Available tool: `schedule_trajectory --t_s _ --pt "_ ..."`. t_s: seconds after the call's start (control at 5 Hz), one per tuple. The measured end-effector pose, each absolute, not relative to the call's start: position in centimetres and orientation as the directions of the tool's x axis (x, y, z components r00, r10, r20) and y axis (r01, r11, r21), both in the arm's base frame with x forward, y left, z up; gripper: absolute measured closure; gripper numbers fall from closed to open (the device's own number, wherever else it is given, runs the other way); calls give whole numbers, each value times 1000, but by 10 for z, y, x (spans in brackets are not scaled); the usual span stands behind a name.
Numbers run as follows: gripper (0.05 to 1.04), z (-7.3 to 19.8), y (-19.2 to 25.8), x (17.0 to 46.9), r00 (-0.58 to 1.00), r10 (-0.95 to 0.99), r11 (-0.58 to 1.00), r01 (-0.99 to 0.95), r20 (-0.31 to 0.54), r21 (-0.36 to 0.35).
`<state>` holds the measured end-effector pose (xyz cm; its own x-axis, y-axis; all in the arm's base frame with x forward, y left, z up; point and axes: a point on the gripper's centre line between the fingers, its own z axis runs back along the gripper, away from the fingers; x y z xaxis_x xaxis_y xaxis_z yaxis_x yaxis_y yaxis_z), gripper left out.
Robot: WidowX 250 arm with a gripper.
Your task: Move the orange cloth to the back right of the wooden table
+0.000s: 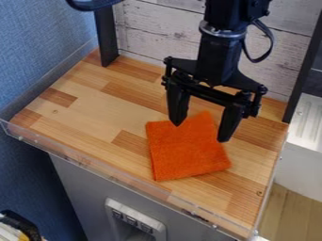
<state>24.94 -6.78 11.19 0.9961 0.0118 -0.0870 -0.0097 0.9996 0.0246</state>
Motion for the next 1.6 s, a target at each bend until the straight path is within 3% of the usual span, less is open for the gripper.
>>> schedule_trajectory --t_s 0.8,1.0,1.4,1.6 --pt "93 101 -57 282 996 84 996 -84 6 0" --pt "138 95 -55 294 995 97 995 -97 32 -6" --pt "729 66 -37 306 991 129 992 -128 45 -11" --pt "938 48 -30 304 990 138 990 -138 28 -9"
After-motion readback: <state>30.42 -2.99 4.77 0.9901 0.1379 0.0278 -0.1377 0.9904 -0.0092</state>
